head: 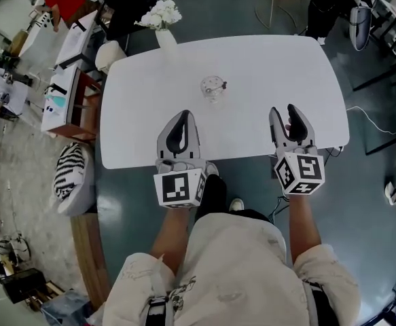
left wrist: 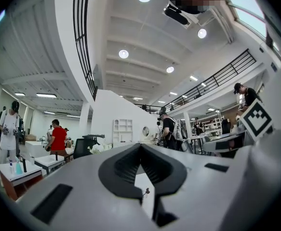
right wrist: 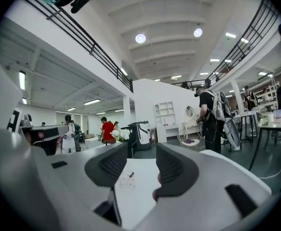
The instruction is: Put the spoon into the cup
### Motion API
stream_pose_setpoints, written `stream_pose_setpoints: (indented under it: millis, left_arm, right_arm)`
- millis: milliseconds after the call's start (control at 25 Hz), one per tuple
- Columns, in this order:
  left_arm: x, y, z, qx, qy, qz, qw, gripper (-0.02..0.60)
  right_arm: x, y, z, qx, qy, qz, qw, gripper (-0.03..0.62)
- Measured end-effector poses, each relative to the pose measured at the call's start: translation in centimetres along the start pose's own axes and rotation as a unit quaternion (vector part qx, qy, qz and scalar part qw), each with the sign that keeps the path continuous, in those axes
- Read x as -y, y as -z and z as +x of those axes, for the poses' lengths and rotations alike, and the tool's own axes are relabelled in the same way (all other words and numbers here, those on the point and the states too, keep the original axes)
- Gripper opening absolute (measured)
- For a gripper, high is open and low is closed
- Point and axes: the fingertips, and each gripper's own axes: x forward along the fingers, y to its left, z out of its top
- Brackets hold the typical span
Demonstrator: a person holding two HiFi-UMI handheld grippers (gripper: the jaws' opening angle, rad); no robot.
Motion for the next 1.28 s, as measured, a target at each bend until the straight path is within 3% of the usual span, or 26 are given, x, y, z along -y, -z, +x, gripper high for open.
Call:
stream_pose_setpoints:
  millis: [400,720,840,1000,1280]
  left_arm:
    - [1.8,-6.0,-3.5,0.058,-0.002,0.014,0.9982,0.003]
    - [2.3,-7.1,-4.6,0.075,-0.003,0.035,0.9965,0.003]
    - [2.2,-6.9,-4.8,0.075,-0.003,0.035,0.9966,0.003]
    - [1.7,-6.4,-5.1,0.072,-0.004,0.030,0.9969,0.003]
    - [1.7,-6.2,-5.5,0.073,0.002,0.027,0.9970,0.003]
  right_arm:
    - [-0.4,-8.2,-6.2,0.099,0.015,-0.068,0.993,0.169]
    - [-0.8,-8.8,-7.2,0.106,0.016,-0.086,0.990,0.163]
    - [-1.1,-8.5,-7.3,0.106,0.020,-0.089,0.990,0.121]
    - [-1.7,-8.2,-7.5,0.115,0.026,-0.091,0.989,0.011]
    - [-2.4,-7.8,-7.6,0.114,0.032,-0.082,0.990,-0.012]
